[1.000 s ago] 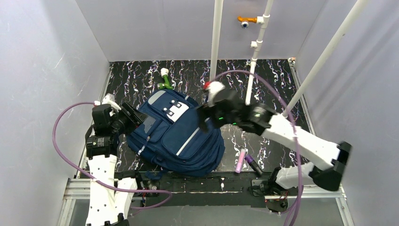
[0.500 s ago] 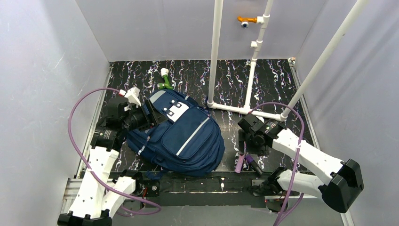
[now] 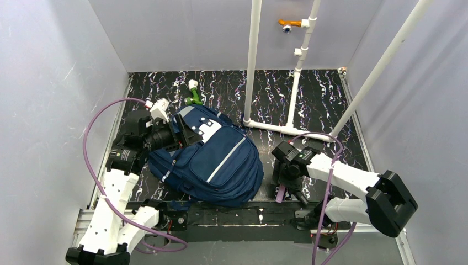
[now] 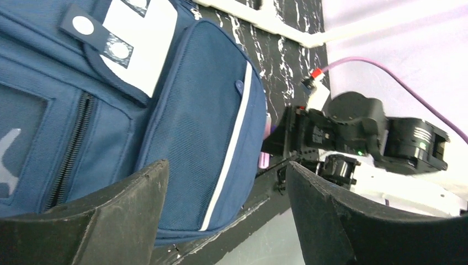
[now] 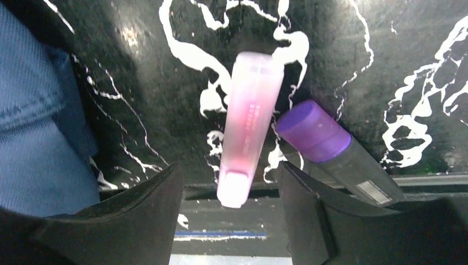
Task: Pack the student bag
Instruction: Pick up the stationery from the center of the board.
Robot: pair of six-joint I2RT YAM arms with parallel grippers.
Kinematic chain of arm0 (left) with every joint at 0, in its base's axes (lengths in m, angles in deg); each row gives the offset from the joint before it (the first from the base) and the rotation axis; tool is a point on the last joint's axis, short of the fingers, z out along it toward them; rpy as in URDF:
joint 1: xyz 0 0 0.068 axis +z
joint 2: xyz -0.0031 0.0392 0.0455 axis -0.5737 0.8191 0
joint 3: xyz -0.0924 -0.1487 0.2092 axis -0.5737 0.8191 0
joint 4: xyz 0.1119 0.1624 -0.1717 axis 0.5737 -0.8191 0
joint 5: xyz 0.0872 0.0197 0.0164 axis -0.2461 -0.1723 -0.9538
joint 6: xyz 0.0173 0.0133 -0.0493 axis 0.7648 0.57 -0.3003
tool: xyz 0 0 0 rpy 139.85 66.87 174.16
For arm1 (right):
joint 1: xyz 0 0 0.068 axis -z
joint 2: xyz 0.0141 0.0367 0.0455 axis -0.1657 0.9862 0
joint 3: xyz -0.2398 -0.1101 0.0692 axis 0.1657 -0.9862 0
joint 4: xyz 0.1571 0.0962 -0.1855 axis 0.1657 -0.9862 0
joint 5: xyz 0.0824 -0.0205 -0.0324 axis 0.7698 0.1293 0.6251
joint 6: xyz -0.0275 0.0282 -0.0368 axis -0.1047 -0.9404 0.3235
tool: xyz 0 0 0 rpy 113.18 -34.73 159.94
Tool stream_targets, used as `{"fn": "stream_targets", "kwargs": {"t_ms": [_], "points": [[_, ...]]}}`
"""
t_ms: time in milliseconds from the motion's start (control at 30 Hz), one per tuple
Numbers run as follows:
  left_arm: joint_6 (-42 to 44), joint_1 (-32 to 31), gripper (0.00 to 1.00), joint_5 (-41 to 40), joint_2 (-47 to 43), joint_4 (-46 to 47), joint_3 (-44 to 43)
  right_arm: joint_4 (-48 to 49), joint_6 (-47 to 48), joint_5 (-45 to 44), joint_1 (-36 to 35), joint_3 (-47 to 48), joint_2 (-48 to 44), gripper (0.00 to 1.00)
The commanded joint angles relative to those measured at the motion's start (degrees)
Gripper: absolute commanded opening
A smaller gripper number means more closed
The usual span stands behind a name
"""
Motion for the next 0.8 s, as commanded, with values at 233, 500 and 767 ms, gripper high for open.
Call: {"fn": "stream_targets", "kwargs": {"t_ms": [233, 500, 767], "points": [[-0.4, -2.1, 0.78, 4.7, 2.9, -0.7, -5.3, 3.7, -9.5, -22.0, -10.7, 0.0, 12.0, 0.44], [-3.2, -2.0, 0.8, 5.3, 5.0, 1.9, -6.1, 6.8, 3.6, -34.8, -12.8, 11.2, 13.8, 0.01], [-32.0, -2.5, 0.8, 20.7, 8.6, 38.6, 7.8, 23.6, 41.6, -12.2, -11.8, 20.2, -1.6, 0.01]]}}
